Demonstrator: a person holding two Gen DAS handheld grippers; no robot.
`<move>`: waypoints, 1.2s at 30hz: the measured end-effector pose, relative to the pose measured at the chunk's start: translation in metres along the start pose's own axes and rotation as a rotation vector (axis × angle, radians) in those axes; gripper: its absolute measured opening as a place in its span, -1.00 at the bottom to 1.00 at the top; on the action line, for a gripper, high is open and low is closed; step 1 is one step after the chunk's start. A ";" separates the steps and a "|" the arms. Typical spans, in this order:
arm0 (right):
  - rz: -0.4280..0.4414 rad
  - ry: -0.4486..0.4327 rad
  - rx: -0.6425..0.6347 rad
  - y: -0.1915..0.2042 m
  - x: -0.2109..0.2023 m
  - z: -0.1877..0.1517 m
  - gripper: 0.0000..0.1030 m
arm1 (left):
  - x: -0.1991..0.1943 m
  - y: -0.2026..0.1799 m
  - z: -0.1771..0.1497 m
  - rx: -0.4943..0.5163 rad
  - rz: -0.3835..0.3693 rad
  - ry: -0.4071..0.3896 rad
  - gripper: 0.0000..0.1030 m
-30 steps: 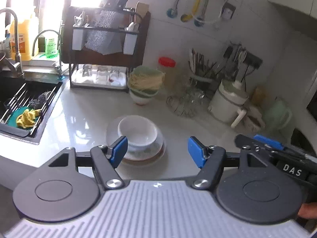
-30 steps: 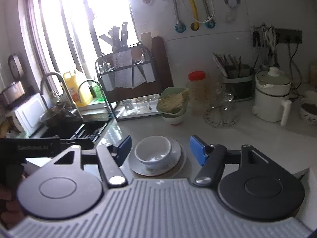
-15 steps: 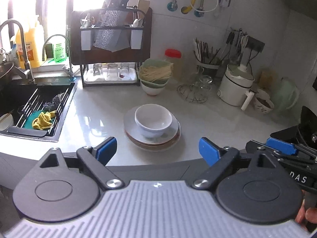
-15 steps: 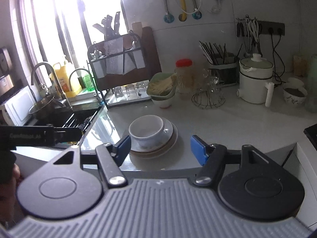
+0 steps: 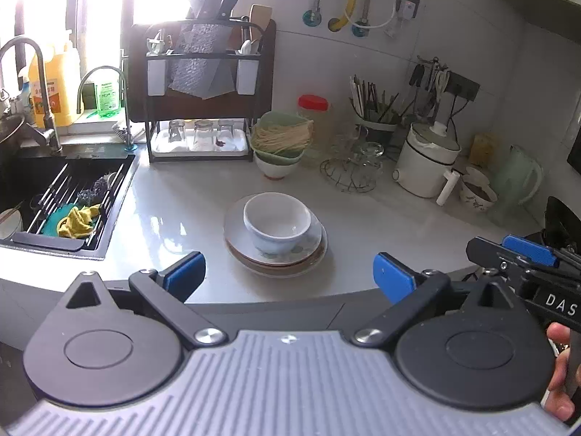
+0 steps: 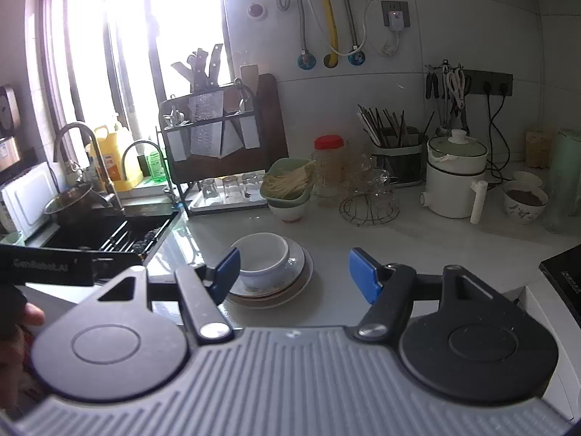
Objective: Organize plates and bowls
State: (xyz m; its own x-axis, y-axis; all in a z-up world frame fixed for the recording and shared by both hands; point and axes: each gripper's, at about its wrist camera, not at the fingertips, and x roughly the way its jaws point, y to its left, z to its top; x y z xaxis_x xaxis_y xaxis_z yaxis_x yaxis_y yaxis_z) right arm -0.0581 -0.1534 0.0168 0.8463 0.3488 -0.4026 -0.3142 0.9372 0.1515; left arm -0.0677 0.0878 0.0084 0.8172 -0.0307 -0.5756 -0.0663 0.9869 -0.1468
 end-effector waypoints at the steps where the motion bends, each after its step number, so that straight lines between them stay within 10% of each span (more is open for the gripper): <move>1: 0.007 0.002 0.011 -0.002 0.001 0.001 0.68 | 0.000 -0.002 0.001 0.004 0.000 -0.003 0.95; 4: -0.004 -0.019 0.035 -0.008 0.000 0.002 1.00 | 0.001 -0.006 0.002 0.012 0.005 -0.004 0.95; 36: 0.022 0.008 0.052 -0.009 0.002 -0.007 1.00 | 0.009 -0.014 -0.004 0.036 0.048 0.009 0.95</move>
State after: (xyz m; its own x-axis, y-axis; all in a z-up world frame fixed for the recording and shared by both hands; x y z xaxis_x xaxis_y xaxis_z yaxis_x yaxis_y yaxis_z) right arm -0.0563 -0.1609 0.0085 0.8360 0.3696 -0.4056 -0.3100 0.9280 0.2068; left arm -0.0618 0.0728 0.0025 0.8084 0.0157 -0.5885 -0.0844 0.9924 -0.0895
